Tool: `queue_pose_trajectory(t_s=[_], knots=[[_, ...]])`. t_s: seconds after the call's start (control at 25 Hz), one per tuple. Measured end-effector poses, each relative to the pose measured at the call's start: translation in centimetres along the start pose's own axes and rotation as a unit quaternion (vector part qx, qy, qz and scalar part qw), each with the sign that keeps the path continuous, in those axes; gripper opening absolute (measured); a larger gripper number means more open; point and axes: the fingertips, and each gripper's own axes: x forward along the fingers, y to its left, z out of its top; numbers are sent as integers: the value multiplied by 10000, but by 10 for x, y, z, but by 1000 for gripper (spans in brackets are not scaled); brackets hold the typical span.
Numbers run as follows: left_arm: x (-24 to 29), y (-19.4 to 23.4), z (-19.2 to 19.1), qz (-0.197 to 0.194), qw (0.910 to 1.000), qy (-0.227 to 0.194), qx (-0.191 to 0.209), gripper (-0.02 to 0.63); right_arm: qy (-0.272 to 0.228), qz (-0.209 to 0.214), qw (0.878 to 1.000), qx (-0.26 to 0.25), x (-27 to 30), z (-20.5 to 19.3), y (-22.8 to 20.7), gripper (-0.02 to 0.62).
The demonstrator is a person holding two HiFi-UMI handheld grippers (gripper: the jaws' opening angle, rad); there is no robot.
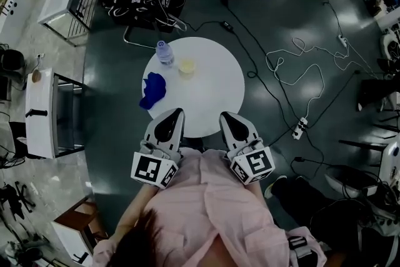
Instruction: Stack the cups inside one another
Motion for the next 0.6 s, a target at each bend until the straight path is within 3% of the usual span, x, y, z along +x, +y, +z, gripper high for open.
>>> queue_pose_trajectory(t_s=[0.6], knots=[[-5, 4, 4, 203, 9998, -68, -20, 14, -54, 109, 9999, -68, 2, 6, 0, 31]])
